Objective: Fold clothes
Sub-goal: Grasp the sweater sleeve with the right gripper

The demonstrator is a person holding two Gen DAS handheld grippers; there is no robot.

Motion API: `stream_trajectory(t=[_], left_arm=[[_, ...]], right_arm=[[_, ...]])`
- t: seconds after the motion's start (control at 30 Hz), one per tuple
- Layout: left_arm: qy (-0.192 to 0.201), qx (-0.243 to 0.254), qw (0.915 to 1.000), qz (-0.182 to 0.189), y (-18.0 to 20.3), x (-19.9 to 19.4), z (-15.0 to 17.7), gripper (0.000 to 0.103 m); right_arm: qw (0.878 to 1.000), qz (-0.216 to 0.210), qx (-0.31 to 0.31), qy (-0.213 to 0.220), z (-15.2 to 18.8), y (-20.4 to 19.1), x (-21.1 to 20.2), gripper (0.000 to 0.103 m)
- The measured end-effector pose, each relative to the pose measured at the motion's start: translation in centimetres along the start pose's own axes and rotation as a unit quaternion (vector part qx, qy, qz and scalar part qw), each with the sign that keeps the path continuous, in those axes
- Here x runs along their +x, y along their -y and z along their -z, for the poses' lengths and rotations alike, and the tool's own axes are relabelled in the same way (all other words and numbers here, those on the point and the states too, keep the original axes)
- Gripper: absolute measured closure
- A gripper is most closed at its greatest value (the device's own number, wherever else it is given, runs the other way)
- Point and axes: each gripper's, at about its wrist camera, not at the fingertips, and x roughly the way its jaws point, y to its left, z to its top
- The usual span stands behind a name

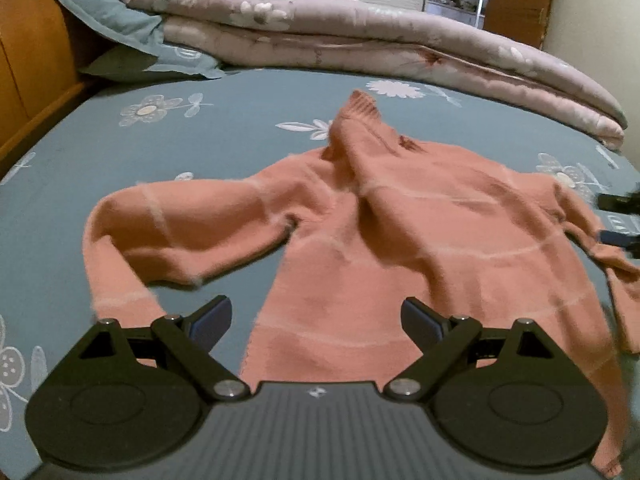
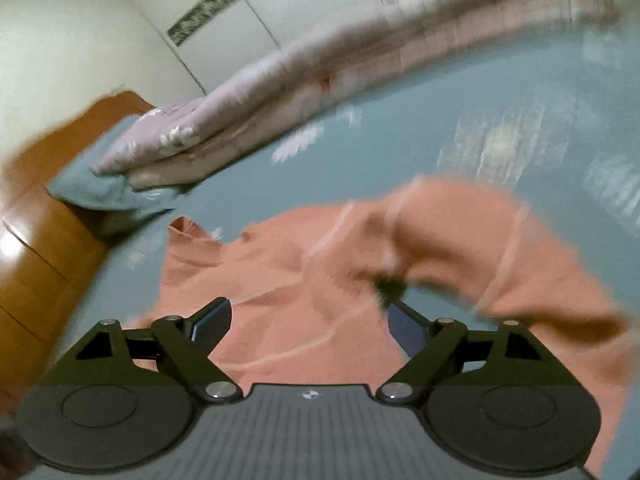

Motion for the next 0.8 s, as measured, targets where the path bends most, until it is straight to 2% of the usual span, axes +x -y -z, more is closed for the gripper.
stream_trajectory(t=[0.23,0.33,0.47,0.5,0.53,0.57,0.6,0.7,0.8], left_arm=[[-0.014,0.016,0.9997,-0.012,1.1,0.5,0.0,0.011],[-0.018,0.020,0.9994,-0.019,1.2,0.8,-0.2,0.011],[-0.018,0.017,0.9995,-0.021,1.1,1.1,-0.5,0.011],[-0.018,0.017,0.9995,-0.020,1.2,1.2,-0.6,0.011],[-0.018,0.017,0.9995,-0.020,1.2,1.2,-0.7,0.011],[-0.017,0.019,0.9995,-0.019,1.2,1.3,-0.7,0.011],[-0.016,0.020,0.9995,-0.019,1.1,1.4,-0.8,0.011],[-0.019,0.026,0.9993,-0.020,1.2,1.8,-1.0,0.011],[-0.019,0.029,0.9992,-0.018,1.2,2.1,-1.3,0.011]], right_arm=[[0.997,-0.004,0.071,-0.028,-1.8,4.0,6.9,0.015],[0.997,-0.001,0.066,-0.030,-1.9,3.7,8.5,0.015],[0.999,0.022,0.042,-0.011,-1.7,2.5,9.0,0.015],[0.999,0.029,0.037,-0.007,-1.7,2.1,9.1,0.024],[0.999,0.035,0.031,-0.003,-1.6,1.8,9.1,0.045],[0.999,0.046,0.026,-0.003,-2.1,2.2,9.8,0.056],[0.998,0.056,0.024,-0.001,-2.3,2.6,9.8,0.071],[0.997,0.071,0.014,0.028,-1.8,2.5,8.4,0.077],[0.992,0.110,-0.002,0.058,-1.4,1.7,6.9,0.079]])
